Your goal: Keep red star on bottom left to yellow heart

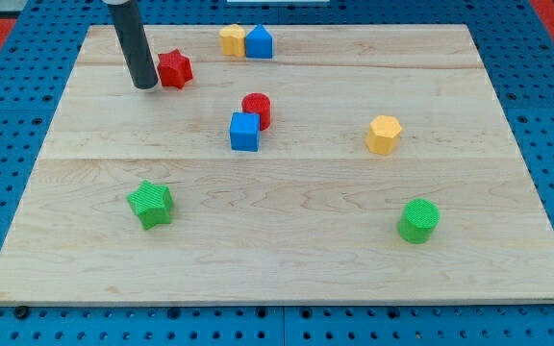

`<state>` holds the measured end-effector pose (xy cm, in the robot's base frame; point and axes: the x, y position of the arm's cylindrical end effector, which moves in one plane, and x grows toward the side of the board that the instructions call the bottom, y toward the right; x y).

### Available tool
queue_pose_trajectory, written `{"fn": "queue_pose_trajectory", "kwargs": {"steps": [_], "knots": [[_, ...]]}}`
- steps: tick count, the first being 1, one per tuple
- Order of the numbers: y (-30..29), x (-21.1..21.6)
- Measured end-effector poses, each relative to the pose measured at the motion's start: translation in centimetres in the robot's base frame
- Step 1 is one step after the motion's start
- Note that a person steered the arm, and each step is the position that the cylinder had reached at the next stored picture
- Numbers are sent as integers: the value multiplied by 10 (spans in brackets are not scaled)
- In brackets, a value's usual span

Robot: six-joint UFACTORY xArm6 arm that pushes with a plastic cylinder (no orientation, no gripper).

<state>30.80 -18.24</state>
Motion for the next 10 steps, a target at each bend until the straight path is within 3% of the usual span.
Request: {"fn": "queue_pose_trajectory", "kwargs": {"steps": [5, 7, 10], "knots": [[107, -23], [57, -22], [78, -36]]}}
